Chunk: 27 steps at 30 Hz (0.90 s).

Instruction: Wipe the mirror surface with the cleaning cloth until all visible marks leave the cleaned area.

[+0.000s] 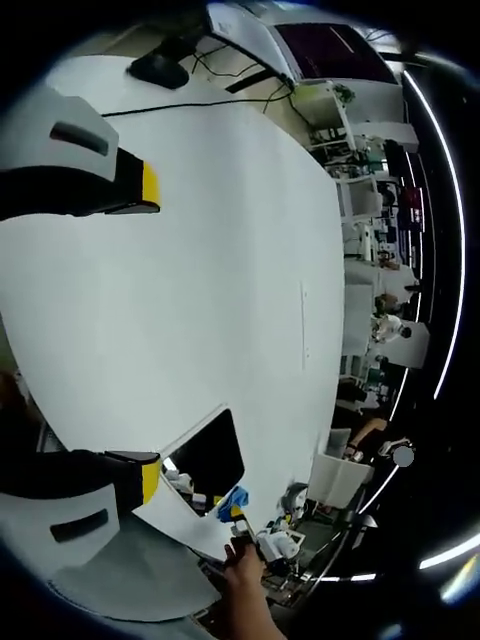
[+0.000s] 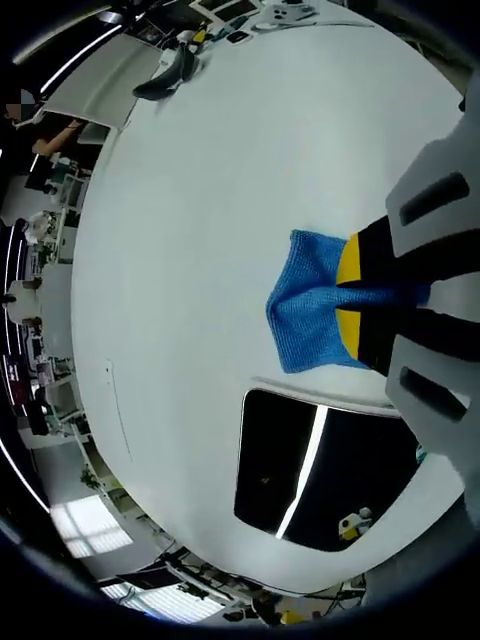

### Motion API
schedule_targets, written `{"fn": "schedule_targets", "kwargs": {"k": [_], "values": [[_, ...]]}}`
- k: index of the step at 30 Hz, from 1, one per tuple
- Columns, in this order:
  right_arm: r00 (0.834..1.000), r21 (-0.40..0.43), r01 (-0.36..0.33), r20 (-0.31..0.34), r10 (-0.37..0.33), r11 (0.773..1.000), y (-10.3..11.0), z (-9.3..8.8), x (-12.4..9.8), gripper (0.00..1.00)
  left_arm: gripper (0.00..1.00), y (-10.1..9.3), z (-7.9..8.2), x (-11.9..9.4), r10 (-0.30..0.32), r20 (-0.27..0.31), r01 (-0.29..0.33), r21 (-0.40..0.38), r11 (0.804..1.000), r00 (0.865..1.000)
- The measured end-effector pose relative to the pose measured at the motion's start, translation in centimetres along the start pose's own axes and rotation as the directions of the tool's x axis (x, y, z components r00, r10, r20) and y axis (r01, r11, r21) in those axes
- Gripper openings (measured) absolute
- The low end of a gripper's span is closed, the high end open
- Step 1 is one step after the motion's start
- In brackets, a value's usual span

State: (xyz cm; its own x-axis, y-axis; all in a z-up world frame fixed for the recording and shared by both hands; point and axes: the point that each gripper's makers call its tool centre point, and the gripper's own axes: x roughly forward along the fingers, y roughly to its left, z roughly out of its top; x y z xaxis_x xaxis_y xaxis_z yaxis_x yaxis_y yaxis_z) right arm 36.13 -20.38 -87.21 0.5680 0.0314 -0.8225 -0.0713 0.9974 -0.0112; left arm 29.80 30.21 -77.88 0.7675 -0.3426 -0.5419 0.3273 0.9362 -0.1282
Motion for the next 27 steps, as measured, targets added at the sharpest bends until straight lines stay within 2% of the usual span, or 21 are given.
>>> {"fn": "schedule_targets", "kwargs": {"k": [2, 4, 6, 9, 10, 12, 15, 20, 23, 25, 27], "values": [[1.0, 0.091, -0.008, 0.014, 0.006, 0.996, 0.0, 0.2, -0.1, 0.0, 0.99, 0.1, -0.1, -0.1, 0.012, 0.003, -0.012, 0.011, 1.0, 1.0], [0.999, 0.189, -0.048, 0.022, 0.045, 0.981, 0.4, 0.6, -0.3, 0.0, 0.99, -0.1, -0.1, -0.2, 0.006, 0.008, -0.006, 0.022, 1.0, 1.0], [0.999, 0.161, -0.023, 0.037, 0.017, 0.987, -0.3, 1.3, -0.7, 0.0, 0.99, 0.2, 0.1, -0.3, 0.011, 0.018, -0.011, 0.025, 1.0, 1.0], [0.998, 0.182, -0.054, 0.051, 0.045, 0.982, 0.4, 2.3, -1.2, 0.0, 0.99, 0.3, 0.2, -0.4, 0.02, 0.015, -0.02, 0.018, 1.0, 1.0], [0.996, 0.175, -0.072, 0.059, 0.063, 0.982, 0.8, 2.8, -1.4, 0.0, 0.99, 0.8, 0.3, -0.4, 0.049, 0.014, -0.049, 0.01, 0.999, 0.999], [0.996, 0.19, -0.083, 0.056, 0.073, 0.978, 1.1, 3.0, -1.5, 0.0, 0.98, 1.0, 0.9, -0.6, 0.057, 0.041, -0.058, 0.034, 0.998, 0.998], [0.993, 0.221, -0.111, 0.074, 0.097, 0.969, 2.0, 4.2, -1.8, 0.0, 0.99, 1.2, 1.3, -0.5, 0.066, 0.045, -0.068, 0.043, 0.997, 0.997], [0.989, 0.207, -0.135, 0.088, 0.119, 0.969, 4.0, 5.5, -1.9, 0.0, 0.99, 1.3, 0.9, 0.0, 0.063, 0.015, -0.064, 0.05, 0.997, 0.998], [0.985, 0.263, -0.167, 0.095, 0.147, 0.95, 5.3, 6.3, -1.5, 0.0, 0.99, 1.1, 1.0, 0.1, 0.044, 0.036, -0.046, 0.043, 0.998, 0.998], [0.981, 0.272, -0.193, 0.088, 0.175, 0.943, 6.4, 6.3, -1.4, 0.0, 0.99, 0.6, 0.9, 0.2, 0.013, 0.048, -0.015, 0.034, 0.999, 0.999], [0.983, 0.242, -0.183, 0.079, 0.168, 0.953, 7.0, 6.3, -1.0, 0.0, 0.99, 0.5, 0.9, 0.2, 0.014, 0.051, -0.017, 0.045, 0.999, 0.999]]}}
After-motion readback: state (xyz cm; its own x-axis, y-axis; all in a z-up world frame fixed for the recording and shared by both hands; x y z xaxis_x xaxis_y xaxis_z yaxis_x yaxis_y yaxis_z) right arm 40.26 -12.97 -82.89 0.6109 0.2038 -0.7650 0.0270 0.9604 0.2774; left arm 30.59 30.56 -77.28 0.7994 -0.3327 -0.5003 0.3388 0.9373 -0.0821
